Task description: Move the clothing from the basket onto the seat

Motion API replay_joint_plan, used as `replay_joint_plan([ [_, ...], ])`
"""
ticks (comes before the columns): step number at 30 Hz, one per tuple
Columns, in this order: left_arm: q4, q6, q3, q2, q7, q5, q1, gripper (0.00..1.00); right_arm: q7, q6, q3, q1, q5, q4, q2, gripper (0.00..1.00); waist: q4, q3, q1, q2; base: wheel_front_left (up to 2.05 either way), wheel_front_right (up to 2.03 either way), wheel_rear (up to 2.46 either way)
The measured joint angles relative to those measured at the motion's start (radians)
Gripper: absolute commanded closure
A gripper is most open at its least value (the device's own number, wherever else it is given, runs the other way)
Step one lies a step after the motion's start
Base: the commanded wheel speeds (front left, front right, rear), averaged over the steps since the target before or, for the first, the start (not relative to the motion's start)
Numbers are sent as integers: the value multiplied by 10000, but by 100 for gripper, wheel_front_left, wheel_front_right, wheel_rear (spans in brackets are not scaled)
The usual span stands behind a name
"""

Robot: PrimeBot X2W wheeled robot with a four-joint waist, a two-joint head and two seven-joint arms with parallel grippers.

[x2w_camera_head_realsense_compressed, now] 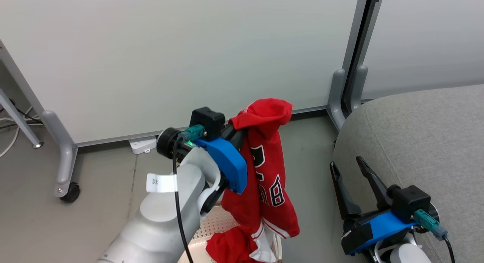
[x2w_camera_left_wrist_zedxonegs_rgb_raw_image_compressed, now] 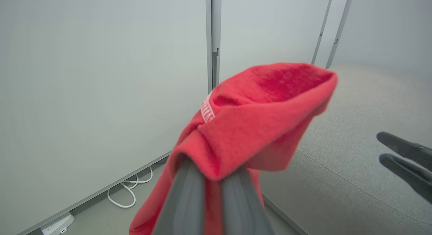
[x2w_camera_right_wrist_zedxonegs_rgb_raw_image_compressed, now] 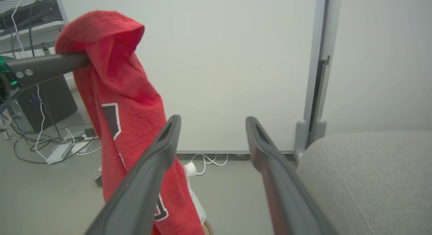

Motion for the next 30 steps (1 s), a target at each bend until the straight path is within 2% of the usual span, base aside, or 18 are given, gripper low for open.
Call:
replay_joint_plan([
  [10, -111, 153, -309, -10, 84, -328, -214, 100, 121, -2, 265, 62, 35, -84, -2, 0, -138, -60, 1, 0, 0, 0, 0],
  [17, -355, 268, -681, -13, 104, -625, -225, 100, 537, 0, 1266, -315, 366, 336, -2, 0, -95, 69, 3, 0, 0, 0, 0],
  [22, -552, 330, -974, -13, 150, -832, -350, 100, 855, 0, 1866, -1185, 602, 1112, 0, 0, 10, 168, 3, 1, 0, 0, 0],
  [30, -988, 401, -1593, -17, 247, -1162, -607, 100, 1124, -2, 2460, -2647, 727, 3009, 0, 0, 194, 231, 3, 0, 0, 0, 0],
])
